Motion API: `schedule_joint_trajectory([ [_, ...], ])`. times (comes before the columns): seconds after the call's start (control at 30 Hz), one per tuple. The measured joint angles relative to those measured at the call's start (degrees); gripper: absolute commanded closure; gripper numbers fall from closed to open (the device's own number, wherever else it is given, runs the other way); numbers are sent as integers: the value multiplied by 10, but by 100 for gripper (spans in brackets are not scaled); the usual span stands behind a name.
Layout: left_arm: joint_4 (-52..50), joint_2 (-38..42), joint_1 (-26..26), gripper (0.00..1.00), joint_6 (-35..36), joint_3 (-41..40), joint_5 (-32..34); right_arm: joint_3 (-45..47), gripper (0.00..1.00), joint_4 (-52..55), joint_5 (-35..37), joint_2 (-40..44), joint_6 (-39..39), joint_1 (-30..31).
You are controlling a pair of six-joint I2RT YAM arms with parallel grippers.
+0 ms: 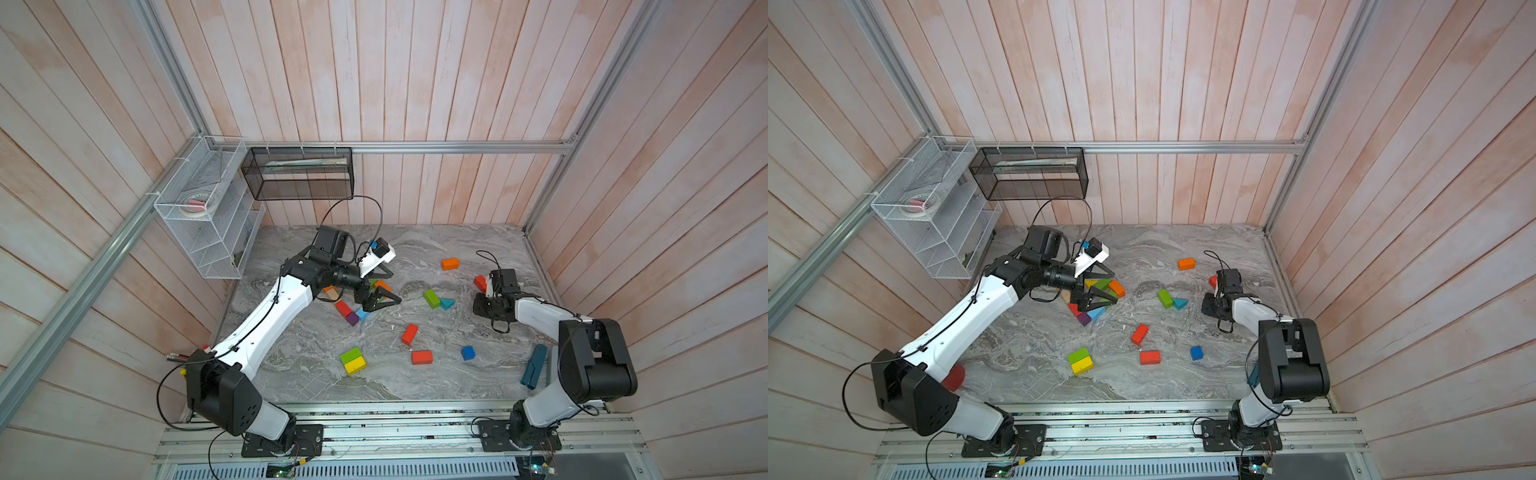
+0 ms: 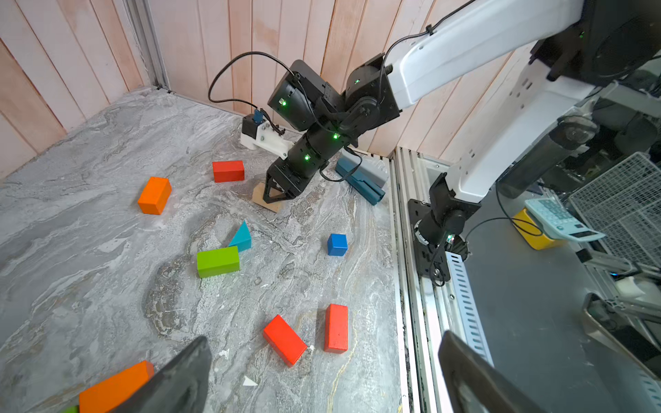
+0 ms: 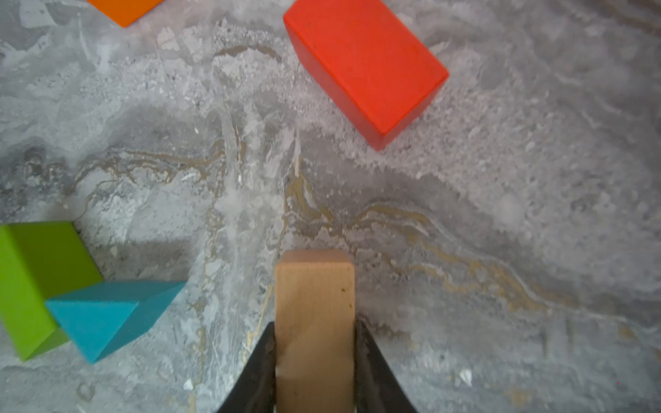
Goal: Assemble a heart with building blocks
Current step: Place the building block at the center of the board.
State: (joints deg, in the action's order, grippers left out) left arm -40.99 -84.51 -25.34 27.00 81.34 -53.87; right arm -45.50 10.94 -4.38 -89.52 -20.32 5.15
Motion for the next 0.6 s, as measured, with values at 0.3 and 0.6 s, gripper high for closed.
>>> schedule_joint_trajectory([
  [0.3, 5, 21, -1, 0, 0, -13, 32, 54, 63, -45, -59, 39, -66, 1],
  [0.6, 13, 21, -1, 0, -2, -14, 34, 54, 50, -88, -84, 39, -99, 8],
])
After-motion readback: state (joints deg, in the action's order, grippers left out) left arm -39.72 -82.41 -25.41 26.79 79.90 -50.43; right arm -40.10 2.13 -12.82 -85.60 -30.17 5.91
